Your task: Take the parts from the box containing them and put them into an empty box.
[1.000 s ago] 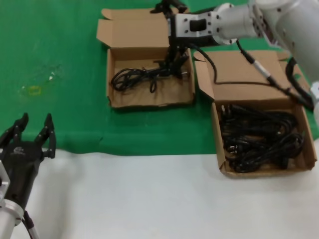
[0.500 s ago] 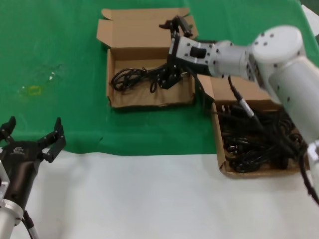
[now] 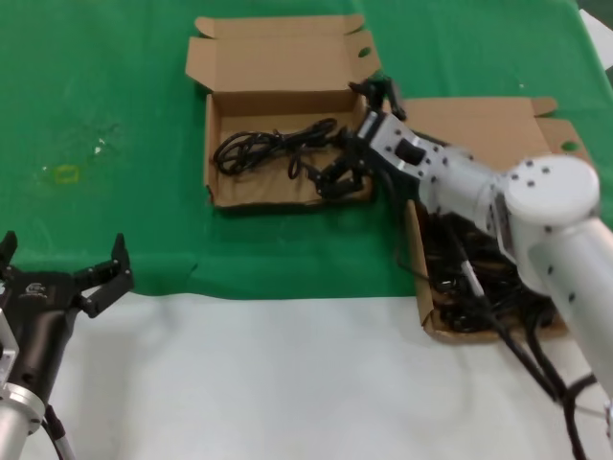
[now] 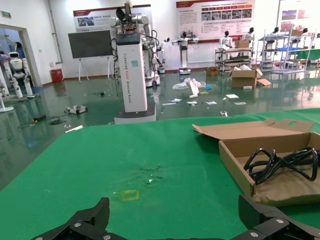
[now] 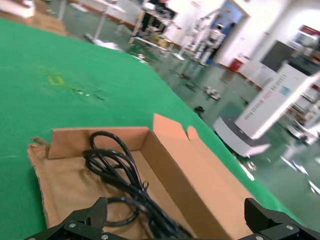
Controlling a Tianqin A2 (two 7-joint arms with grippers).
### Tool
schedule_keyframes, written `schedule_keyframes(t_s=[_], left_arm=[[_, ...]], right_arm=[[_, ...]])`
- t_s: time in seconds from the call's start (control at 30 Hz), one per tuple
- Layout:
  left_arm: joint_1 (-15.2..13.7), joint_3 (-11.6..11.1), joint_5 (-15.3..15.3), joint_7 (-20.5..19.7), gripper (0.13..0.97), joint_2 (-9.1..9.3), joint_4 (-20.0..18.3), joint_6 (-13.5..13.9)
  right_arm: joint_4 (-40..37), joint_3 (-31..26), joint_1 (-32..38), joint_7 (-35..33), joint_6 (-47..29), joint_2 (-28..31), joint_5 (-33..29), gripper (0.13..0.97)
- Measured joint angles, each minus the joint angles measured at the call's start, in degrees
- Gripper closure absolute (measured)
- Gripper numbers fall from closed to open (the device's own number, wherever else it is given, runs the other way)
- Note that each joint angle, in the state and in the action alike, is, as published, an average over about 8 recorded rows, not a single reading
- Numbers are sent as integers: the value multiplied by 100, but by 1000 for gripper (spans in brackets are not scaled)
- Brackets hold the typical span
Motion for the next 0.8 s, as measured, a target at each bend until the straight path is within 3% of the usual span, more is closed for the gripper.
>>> schedule_keyframes(t_s=[0.13,0.8], left_arm=[[0,0,0,-1,193,0,0,0],[0,0,-1,-2,132,0,0,0]], right_arm=[[466,147,-469,239,241,90,115,129],[2831,892,-2856,1439,1457,546,698,129]])
